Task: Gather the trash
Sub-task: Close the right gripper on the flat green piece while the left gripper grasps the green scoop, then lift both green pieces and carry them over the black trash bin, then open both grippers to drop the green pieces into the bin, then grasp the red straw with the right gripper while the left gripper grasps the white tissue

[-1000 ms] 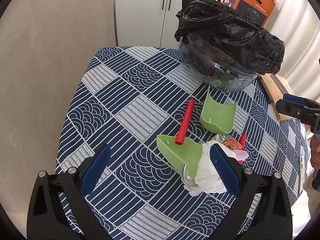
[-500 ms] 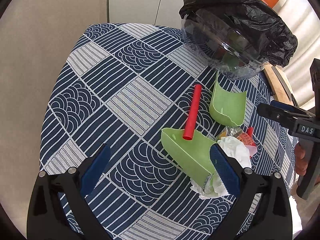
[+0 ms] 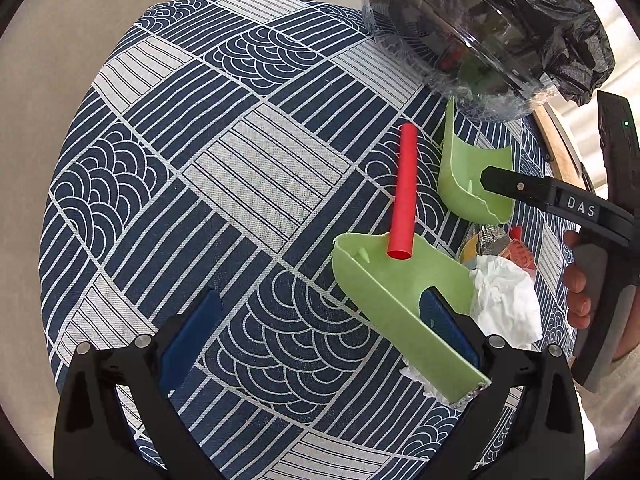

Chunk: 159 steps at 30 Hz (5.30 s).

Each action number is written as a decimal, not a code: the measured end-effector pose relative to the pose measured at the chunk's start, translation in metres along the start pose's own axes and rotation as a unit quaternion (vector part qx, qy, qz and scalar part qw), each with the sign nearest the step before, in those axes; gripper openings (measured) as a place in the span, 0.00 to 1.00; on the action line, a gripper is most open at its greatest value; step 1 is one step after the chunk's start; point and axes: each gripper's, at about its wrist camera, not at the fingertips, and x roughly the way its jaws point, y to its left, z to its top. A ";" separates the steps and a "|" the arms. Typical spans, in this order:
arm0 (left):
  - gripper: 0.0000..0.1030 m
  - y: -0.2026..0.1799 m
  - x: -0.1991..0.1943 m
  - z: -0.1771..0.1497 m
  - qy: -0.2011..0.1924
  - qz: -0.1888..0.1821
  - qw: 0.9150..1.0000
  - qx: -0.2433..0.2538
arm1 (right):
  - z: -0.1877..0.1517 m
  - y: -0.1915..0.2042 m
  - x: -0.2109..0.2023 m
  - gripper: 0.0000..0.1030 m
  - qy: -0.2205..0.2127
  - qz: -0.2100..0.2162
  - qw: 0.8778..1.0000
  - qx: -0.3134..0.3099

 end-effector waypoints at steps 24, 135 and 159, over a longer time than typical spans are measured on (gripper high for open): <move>0.43 -0.026 -0.006 -0.008 0.011 -0.009 1.000 0.027 | -0.006 0.021 -0.006 0.17 0.005 0.000 0.995 -0.102; 0.94 -0.113 -0.127 0.132 -0.363 0.008 0.924 0.122 | 0.109 -0.066 -0.205 0.79 -0.246 0.027 0.967 -0.063; 0.94 -0.103 -0.162 0.032 -0.342 0.070 0.935 0.056 | 0.042 -0.064 -0.217 0.84 -0.224 0.019 0.966 -0.123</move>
